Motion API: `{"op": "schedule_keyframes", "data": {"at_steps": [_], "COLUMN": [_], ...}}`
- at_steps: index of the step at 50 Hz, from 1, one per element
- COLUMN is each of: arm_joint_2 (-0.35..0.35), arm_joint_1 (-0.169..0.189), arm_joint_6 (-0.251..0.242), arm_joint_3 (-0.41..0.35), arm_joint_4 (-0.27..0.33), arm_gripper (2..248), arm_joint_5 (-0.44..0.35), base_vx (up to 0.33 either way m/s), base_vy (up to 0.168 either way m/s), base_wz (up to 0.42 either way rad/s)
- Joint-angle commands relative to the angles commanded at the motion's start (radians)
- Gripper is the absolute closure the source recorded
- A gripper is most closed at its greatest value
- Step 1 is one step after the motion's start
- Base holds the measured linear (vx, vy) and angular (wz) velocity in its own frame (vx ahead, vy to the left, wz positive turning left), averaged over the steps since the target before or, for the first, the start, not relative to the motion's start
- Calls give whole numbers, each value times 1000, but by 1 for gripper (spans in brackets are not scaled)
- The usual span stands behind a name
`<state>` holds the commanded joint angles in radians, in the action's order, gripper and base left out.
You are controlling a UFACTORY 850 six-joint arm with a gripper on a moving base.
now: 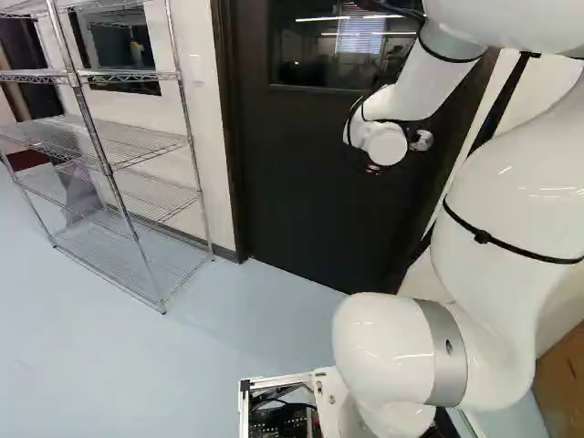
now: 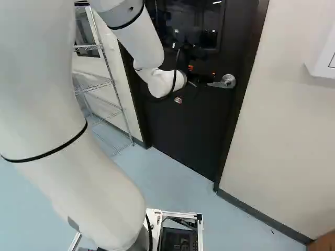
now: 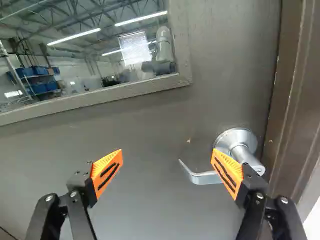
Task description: Open the door and move inside
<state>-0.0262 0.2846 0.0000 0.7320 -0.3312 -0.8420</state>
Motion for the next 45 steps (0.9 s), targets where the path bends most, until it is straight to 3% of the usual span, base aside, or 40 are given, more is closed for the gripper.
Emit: {"op": "schedule_keyframes", "data": {"at_steps": [27, 45], "arm_joint_2": [-74, -93], "arm_joint_1": [8, 14], "arm_joint_6": [0, 0], "arm_joint_3": [77, 80], "arm_joint_4": [0, 0], "arm_gripper": [3, 3], "arm_joint_5": [0, 0], "base_vx": [0, 0], "base_vy": [0, 0], "base_wz": [0, 0]}}
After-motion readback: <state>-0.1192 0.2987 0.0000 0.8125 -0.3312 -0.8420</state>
